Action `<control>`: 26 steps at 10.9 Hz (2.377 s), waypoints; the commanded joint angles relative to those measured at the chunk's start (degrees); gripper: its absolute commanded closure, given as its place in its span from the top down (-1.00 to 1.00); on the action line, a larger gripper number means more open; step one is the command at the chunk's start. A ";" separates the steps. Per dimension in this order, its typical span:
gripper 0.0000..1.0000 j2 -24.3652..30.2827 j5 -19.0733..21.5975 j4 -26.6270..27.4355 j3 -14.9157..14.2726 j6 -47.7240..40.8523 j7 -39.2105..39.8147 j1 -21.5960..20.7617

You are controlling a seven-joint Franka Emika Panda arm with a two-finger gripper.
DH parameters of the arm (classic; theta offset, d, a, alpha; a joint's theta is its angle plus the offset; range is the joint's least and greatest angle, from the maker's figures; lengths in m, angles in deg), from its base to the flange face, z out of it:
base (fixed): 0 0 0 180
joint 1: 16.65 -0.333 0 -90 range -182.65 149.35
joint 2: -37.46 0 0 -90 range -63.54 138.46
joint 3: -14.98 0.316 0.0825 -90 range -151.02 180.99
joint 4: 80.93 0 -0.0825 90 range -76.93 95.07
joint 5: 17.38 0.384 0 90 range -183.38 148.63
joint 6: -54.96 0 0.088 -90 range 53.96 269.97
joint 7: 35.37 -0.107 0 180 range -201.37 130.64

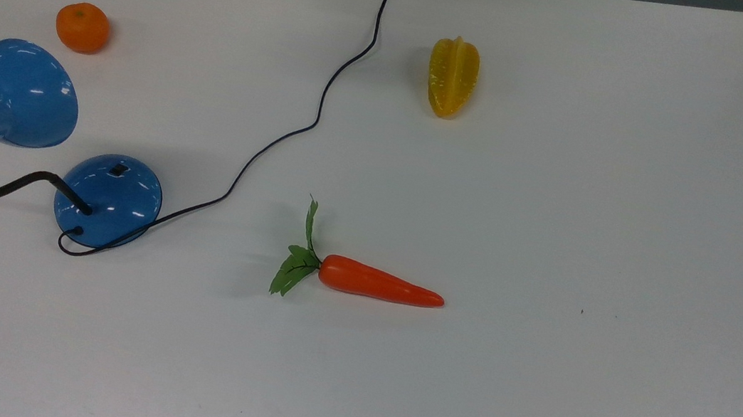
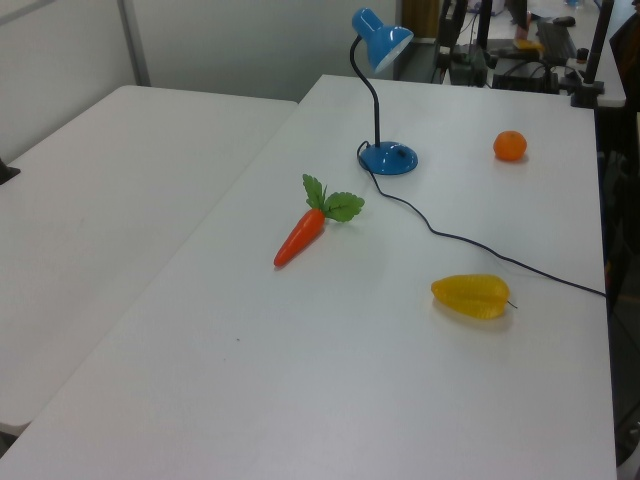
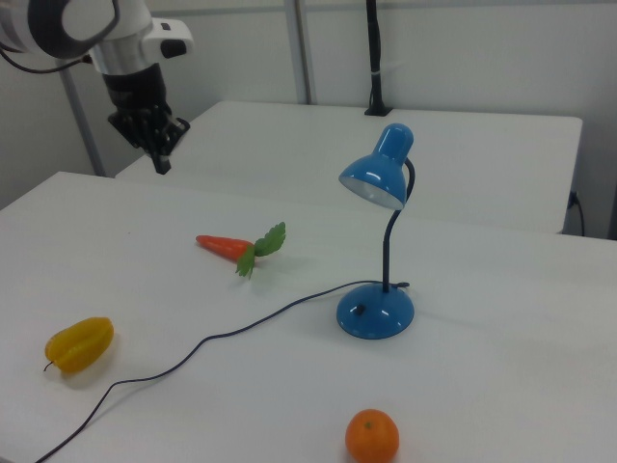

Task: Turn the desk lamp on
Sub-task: 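Move the gripper over the blue lamp base and lower toward its switch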

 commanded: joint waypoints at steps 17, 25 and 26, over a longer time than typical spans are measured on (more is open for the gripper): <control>-1.00 -15.14 -11.32 16.14 -7.85 41.27 6.80 7.65; -1.00 -23.50 -10.45 15.62 -7.85 56.67 5.83 8.97; -1.00 -24.38 -10.36 15.53 -7.85 57.90 5.83 9.06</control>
